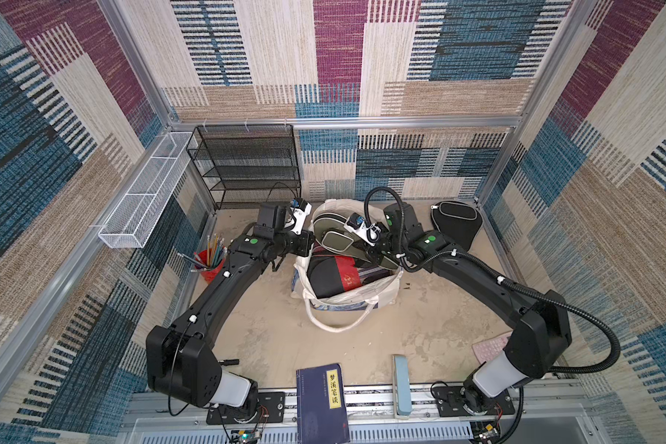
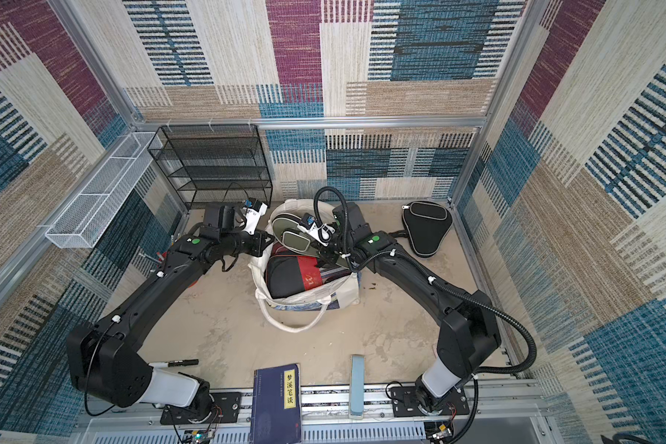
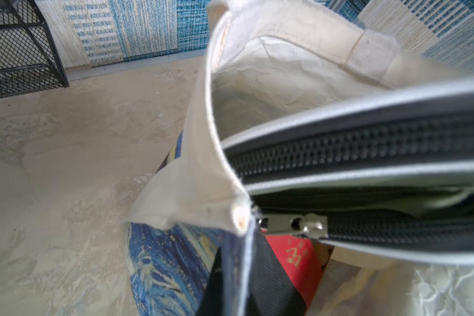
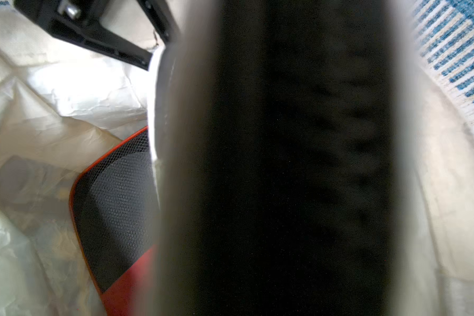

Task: Remove the ping pong set from the canvas bag
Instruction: Pick up the ping pong set from the canvas bag, then place the ping pong set at the center of the board.

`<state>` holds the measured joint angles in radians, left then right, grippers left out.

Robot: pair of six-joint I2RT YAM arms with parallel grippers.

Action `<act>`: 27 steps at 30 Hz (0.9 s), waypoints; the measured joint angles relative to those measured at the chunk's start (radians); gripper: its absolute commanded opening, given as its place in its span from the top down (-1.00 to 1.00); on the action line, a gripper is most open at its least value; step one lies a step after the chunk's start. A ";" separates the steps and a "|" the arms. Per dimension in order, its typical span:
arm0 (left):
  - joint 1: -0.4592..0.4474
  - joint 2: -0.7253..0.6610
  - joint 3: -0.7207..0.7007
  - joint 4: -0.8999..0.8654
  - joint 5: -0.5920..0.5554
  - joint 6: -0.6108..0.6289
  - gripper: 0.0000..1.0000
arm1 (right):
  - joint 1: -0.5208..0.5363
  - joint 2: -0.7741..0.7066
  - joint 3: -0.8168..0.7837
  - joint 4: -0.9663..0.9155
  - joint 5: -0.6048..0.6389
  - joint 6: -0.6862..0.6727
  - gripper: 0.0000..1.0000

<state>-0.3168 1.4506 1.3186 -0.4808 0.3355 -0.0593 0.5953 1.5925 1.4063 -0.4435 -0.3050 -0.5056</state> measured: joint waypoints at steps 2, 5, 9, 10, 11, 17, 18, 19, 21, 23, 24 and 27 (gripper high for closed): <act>0.000 -0.004 0.000 -0.006 0.000 0.000 1.00 | 0.000 -0.013 0.011 -0.023 0.002 0.000 1.00; 0.000 -0.006 0.000 -0.010 0.001 0.001 1.00 | 0.000 -0.054 0.035 -0.050 0.002 0.003 1.00; 0.000 -0.007 0.000 -0.014 0.001 0.003 1.00 | 0.000 -0.127 0.074 -0.049 -0.001 0.023 1.00; 0.000 -0.007 0.000 -0.014 0.001 0.003 1.00 | 0.001 -0.149 0.084 -0.049 -0.002 0.031 1.00; 0.000 -0.007 0.000 -0.014 0.001 0.003 1.00 | 0.001 -0.167 0.092 -0.049 -0.002 0.039 1.00; -0.002 -0.006 0.000 -0.014 0.001 0.003 1.00 | -0.006 -0.270 0.158 -0.075 0.041 0.118 1.00; -0.002 -0.006 0.000 -0.014 0.001 0.003 1.00 | -0.013 -0.295 0.168 -0.084 0.057 0.138 1.00; -0.002 -0.007 -0.002 -0.014 0.001 0.003 1.00 | -0.023 -0.322 0.176 -0.092 0.075 0.158 1.00; -0.002 -0.011 -0.009 -0.013 0.002 0.003 1.00 | -0.052 -0.366 0.206 -0.119 0.097 0.199 1.00; -0.002 -0.014 -0.014 -0.008 0.005 0.003 1.00 | -0.090 -0.406 0.225 -0.137 0.116 0.241 1.00; -0.002 -0.014 -0.016 -0.005 0.005 0.003 1.00 | -0.119 -0.425 0.229 -0.149 0.125 0.264 1.00; -0.002 -0.015 -0.017 -0.002 0.008 0.003 1.00 | -0.246 -0.467 0.194 -0.183 0.122 0.330 1.00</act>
<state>-0.3183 1.4357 1.3014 -0.4831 0.3435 -0.0559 0.3496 1.1259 1.6001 -0.6262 -0.1825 -0.1753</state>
